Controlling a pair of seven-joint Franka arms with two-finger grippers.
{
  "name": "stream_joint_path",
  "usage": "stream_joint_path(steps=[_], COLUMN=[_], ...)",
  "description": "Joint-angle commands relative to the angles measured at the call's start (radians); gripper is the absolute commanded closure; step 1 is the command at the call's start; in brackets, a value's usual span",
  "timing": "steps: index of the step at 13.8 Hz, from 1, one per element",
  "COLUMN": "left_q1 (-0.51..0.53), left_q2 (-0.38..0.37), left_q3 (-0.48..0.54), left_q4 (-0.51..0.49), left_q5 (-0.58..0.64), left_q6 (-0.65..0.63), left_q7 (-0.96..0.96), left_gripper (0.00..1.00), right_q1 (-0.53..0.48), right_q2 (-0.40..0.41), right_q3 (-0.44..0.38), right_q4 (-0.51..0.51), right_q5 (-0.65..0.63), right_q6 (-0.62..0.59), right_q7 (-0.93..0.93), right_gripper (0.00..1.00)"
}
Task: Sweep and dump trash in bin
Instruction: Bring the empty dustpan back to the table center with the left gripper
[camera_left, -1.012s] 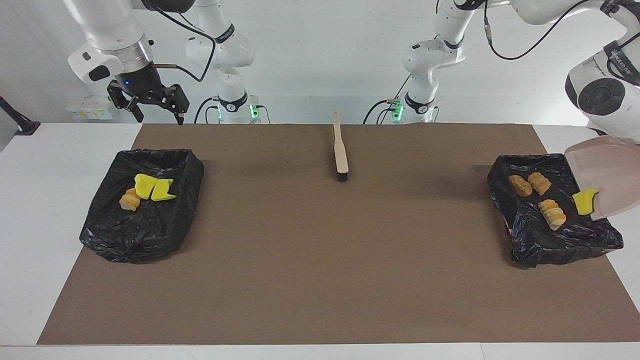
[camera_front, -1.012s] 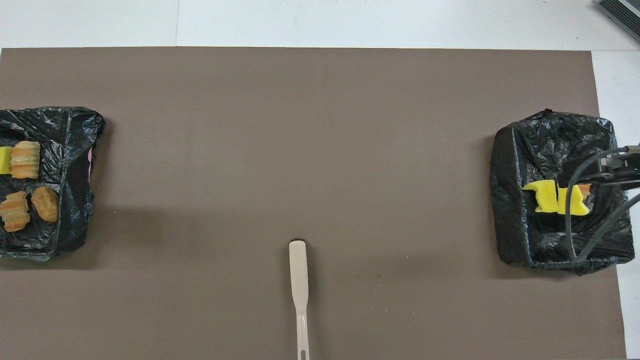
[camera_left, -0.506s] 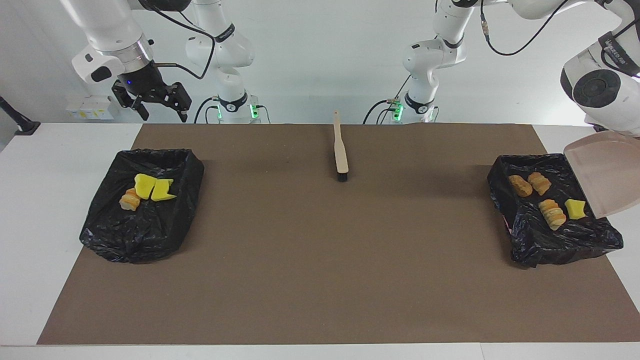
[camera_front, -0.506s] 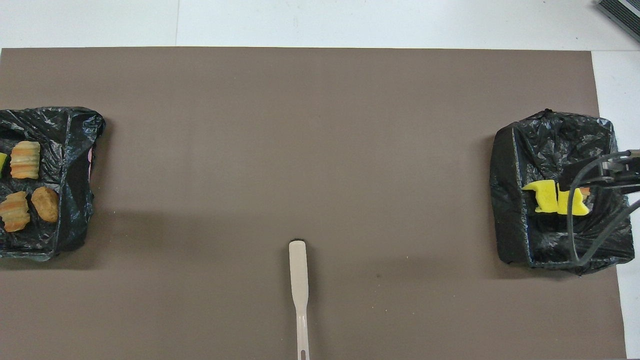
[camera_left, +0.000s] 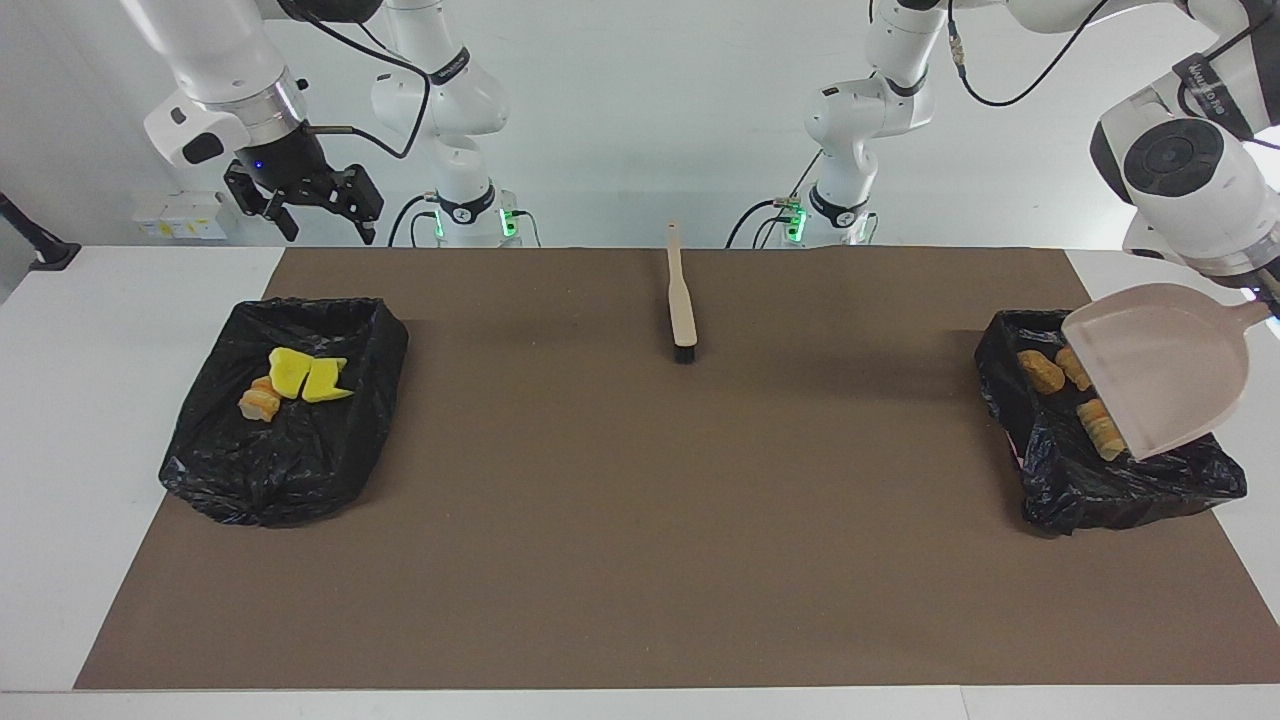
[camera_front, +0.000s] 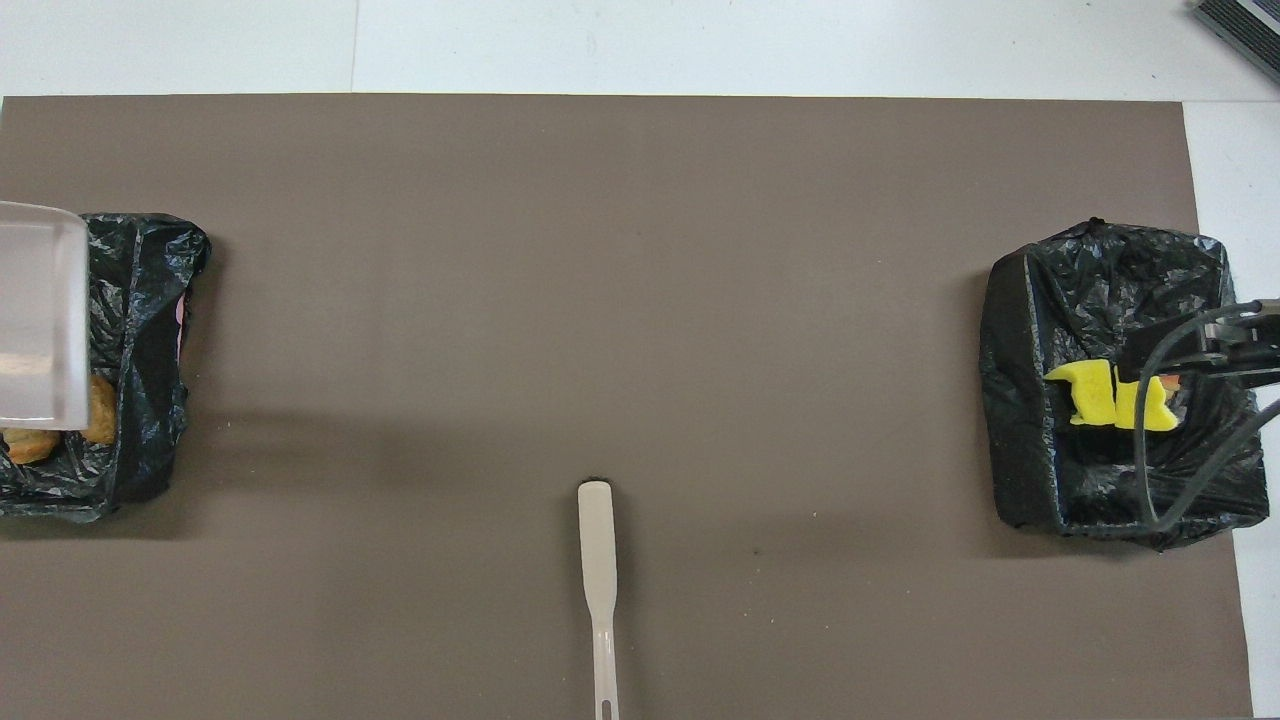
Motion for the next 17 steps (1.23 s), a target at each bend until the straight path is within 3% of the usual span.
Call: stream_joint_path(steps=[1,4,10,14,17], left_q1=[-0.048,-0.149,-0.283,-0.418,-0.446], left_q2=[-0.016,-0.01,0.001,0.15,0.201], left_q3=[0.009,0.007,0.007,0.007,0.007], left_q4=[0.003,-0.007,0.003,0.042,0.084], left_q5=[-0.129,-0.232,-0.493,-0.556,-0.666], left_q6=[-0.059,-0.116,-0.114,0.003,0.096], left_q7=[-0.115,-0.426,-0.825,-1.253,-1.47], left_gripper=[1.0,1.0,1.0,1.0,1.0], right_q1=[-0.009,-0.009,-0.009,-0.009,-0.009], right_q2=[-0.02,-0.02,-0.02,-0.02,-0.02], right_q3=[0.005,0.005,0.005,0.005,0.005], right_q4=[-0.025,-0.025,-0.025,-0.025,-0.025], right_q5=[0.021,0.021,0.021,0.021,0.021], right_q6=[0.017,0.016,0.017,0.017,0.017], right_q7=[0.004,0.004,0.004,0.004,0.004], right_gripper=[0.0,0.0,0.0,0.0,0.0])
